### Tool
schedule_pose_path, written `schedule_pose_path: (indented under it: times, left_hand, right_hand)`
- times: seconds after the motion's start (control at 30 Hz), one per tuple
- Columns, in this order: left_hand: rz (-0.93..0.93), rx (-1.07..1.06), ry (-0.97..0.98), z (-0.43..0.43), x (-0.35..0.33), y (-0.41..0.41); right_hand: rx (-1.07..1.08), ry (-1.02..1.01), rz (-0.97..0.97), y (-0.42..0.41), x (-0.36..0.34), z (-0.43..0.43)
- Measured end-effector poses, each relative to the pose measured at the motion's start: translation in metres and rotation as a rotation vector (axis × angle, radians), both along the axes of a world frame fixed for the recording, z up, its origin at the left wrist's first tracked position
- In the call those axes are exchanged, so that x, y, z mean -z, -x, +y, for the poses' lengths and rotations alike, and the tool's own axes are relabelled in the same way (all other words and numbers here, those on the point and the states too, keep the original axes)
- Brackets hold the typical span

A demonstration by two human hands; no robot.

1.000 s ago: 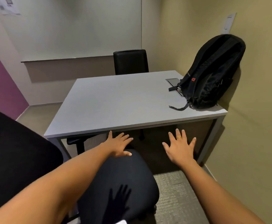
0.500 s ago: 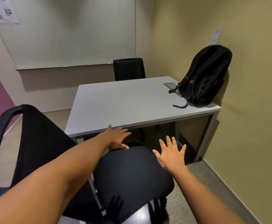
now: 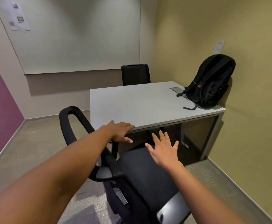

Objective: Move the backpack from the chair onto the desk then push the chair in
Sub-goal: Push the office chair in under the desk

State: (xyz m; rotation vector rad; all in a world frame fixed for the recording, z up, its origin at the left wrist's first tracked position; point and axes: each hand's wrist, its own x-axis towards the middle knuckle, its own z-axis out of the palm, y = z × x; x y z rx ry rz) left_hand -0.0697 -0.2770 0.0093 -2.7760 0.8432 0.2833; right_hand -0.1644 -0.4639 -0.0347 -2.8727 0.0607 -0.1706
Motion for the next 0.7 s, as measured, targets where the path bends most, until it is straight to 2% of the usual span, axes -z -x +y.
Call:
schedule_pose_path:
  times: [0.2, 0.33, 0.47, 0.7]
  left_hand:
    - [-0.060, 0.059, 0.059, 0.086, -0.020, -0.021]
    - [-0.162, 0.159, 0.192, 0.131, -0.018, -0.018]
    - [-0.161, 0.184, 0.347, 0.165, -0.019, -0.015]
    - [-0.073, 0.194, 0.586, 0.174, -0.011, -0.006]
  right_hand:
    - [-0.011, -0.048, -0.084, -0.002, -0.029, 0.095]
    - [0.015, -0.100, -0.049, -0.007, -0.051, 0.146]
    - [0.107, -0.165, -0.020, -0.005, -0.062, 0.204]
    - [0.284, 0.017, -0.056, 0.008, -0.047, 0.252]
